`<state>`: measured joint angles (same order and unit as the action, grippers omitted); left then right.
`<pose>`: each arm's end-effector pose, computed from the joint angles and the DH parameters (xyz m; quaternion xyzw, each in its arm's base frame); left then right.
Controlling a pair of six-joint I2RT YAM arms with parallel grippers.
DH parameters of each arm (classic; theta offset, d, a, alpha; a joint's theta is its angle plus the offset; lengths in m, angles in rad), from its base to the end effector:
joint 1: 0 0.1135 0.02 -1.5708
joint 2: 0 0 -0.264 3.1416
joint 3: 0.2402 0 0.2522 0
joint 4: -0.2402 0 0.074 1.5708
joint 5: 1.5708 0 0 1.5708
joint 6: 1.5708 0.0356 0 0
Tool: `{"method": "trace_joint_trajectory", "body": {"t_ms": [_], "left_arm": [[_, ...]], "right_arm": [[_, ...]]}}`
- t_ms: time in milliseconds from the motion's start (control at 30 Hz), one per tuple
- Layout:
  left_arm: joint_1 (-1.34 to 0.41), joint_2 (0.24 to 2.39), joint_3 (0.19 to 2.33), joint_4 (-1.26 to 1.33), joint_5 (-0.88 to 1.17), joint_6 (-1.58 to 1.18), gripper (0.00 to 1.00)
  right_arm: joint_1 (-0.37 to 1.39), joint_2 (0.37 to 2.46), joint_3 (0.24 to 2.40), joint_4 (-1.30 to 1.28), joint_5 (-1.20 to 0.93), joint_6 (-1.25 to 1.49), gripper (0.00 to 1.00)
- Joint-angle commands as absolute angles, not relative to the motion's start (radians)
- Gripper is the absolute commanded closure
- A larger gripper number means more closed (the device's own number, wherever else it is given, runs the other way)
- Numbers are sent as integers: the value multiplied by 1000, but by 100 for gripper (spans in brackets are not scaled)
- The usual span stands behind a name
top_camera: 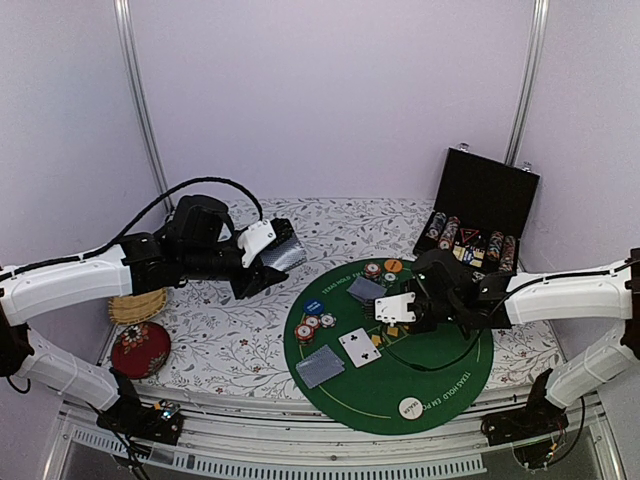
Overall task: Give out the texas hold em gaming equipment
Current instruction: Flop the poker card in the community card area.
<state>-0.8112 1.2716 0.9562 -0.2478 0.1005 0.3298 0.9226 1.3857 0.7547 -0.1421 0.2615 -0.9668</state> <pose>0.1945 -0.2100 0.2884 0.4928 0.7230 -0.1577 0.4578 0.1777 0.2194 0.2012 -0.7107 0.5764 -0.1286 0.3823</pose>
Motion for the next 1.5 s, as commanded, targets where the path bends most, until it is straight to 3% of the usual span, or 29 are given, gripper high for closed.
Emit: {"method": "trace_joint_trajectory", "body": {"t_ms": [0,433,1467], "left_arm": [[-810,1264,951,-226,111,339,55],[-811,1264,951,-226,109,342,55],[-811,1260,950,-226,103,345,55]], "right_arm": [[924,1441,724,-25,311,-1035,99],[967,1521,678,-167,189,-1074,98],[993,1610,713,-158,175,-1153,98]]}}
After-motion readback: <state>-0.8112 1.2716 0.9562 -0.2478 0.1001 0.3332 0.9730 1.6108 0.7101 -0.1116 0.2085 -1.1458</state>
